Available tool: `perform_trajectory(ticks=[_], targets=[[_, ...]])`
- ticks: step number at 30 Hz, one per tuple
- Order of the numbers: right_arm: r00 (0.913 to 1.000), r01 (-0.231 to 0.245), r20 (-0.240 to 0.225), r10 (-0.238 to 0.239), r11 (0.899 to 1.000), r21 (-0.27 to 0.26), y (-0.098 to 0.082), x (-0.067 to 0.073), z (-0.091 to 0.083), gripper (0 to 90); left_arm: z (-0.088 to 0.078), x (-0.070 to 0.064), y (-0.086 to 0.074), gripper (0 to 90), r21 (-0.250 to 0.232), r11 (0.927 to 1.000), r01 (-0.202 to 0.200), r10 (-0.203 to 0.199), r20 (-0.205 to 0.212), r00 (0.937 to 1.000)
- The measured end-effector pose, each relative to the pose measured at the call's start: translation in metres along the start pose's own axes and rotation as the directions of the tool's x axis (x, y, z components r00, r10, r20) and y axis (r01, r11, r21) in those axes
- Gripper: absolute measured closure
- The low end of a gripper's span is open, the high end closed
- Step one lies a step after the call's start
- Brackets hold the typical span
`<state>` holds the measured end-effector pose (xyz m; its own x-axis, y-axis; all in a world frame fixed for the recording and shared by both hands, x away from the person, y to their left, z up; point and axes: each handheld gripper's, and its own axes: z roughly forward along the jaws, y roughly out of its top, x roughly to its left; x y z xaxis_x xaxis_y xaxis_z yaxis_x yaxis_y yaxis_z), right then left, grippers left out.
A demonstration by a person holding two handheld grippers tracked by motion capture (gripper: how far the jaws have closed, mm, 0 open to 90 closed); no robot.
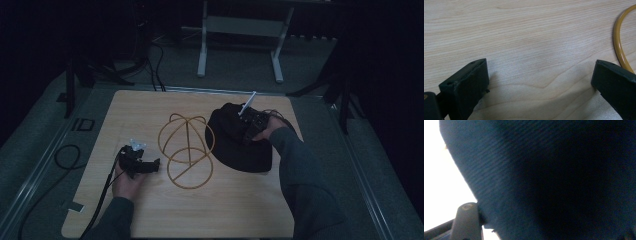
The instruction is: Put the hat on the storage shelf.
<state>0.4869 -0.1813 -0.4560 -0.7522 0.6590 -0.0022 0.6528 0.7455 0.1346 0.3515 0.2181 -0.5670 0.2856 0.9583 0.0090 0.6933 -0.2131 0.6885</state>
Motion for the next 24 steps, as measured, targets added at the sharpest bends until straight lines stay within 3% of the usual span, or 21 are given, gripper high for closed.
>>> perform_trajectory(ticks=[2,5,6,7,8,9,15,18,24], targets=[[1.0,-0.007,0.001,0.007,1.0,0.007,0.001,0.0,0.001,32.3,0.0,0.0,0.0,1.5,0.0,1.0,0.0,0.0,0.0,1.0],[0.9993,-0.037,-0.011,0.037,0.999,0.019,0.004,-0.003,0.002,43.4,0.0,0.0,0.0,1.5,0.0,1.0,0.0,0.0,0.0,1.0],[0.9985,-0.051,-0.019,0.051,0.998,0.028,0.005,-0.005,0.003,51.5,0.0,0.0,0.0,1.5,0.0,1.0,0.001,-0.001,0.0,1.0],[0.9985,-0.051,-0.019,0.051,0.998,0.028,0.005,-0.005,0.003,51.5,0.0,0.0,0.0,1.5,0.0,1.0,0.0,0.0,0.0,1.0],[0.9985,-0.048,-0.023,0.049,0.998,0.039,0.005,-0.007,0.003,59.4,0.0,0.0,0.0,1.5,-0.001,1.0,0.002,-0.002,0.001,1.0],[0.9985,-0.048,-0.023,0.049,0.998,0.039,0.005,-0.007,0.003,59.4,0.0,0.0,0.0,1.5,-0.001,1.0,0.002,-0.002,0.001,1.0],[0.9991,-0.015,-0.039,0.018,0.997,0.076,0.008,-0.006,0.001,78.9,0.0,0.0,0.0,1.5,-0.001,1.0,0.002,-0.002,0.001,1.0],[0.9993,0.001,-0.036,0.002,0.996,0.092,0.01,-0.004,0.0,84.6,0.0,0.0,0.0,1.5,-0.001,1.0,0.002,-0.002,0.001,1.0],[0.9994,0.011,-0.033,-0.008,0.997,0.081,0.011,-0.003,-0.001,86.5,0.0,0.0,0.0,1.5,-0.001,1.0,0.002,-0.002,0.001,1.0]])
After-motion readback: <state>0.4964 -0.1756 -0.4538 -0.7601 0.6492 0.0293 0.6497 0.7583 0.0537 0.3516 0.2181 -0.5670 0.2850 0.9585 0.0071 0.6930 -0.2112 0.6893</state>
